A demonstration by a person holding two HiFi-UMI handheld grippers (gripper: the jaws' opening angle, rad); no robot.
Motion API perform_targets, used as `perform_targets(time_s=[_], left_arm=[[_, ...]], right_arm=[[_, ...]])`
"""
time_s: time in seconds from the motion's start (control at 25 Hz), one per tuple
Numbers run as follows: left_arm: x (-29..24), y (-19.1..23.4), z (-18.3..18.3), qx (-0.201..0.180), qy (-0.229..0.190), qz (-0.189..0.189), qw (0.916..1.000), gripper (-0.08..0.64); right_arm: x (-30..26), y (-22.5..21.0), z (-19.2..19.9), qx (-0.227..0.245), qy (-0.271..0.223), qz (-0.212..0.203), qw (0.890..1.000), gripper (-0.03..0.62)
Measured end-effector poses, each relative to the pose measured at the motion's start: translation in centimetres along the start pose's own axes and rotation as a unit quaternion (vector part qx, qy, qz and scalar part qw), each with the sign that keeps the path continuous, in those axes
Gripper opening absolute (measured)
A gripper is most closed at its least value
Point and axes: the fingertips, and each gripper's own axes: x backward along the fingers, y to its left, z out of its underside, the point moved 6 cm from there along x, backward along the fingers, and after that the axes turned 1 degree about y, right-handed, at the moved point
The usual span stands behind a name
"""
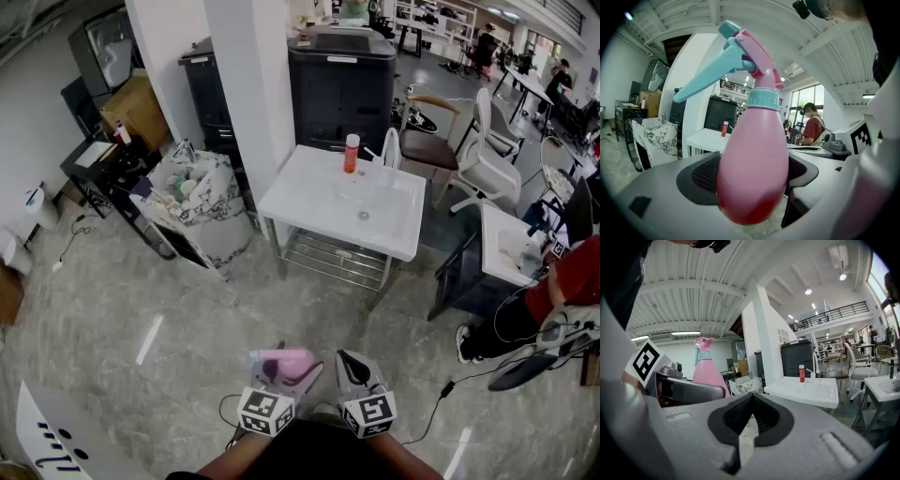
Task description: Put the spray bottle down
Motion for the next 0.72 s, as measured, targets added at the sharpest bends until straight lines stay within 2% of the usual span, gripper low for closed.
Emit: perform_targets(time_s=[0.2,0.36,0.56,0.72], left_arm=[[-0.7,0.7,0.7,-0.003,0.009,-0.011,0.9999,0.411],[-1.7,2.4,1.1,0.002,0.018,-0.016,0.9997,0.411],[-4.5,6.3,0.1,0.01,0.017,-0.017,0.9997,0.411],[-8.1,10.5,-1.5,0.009,0.02,-0.001,0.9998,0.411]], right_arm=[[-0.5,-1.2,0.4,-0.029,-0.002,-0.001,1.0,-0.003],[-1.9,-2.1,1.1,-0.03,0.014,0.004,0.999,-0.003],[-5.9,-3.4,0.6,-0.026,0.027,0.014,0.999,-0.002],[-10.8,-5.1,-0.5,-0.023,0.034,0.029,0.999,-0.002]])
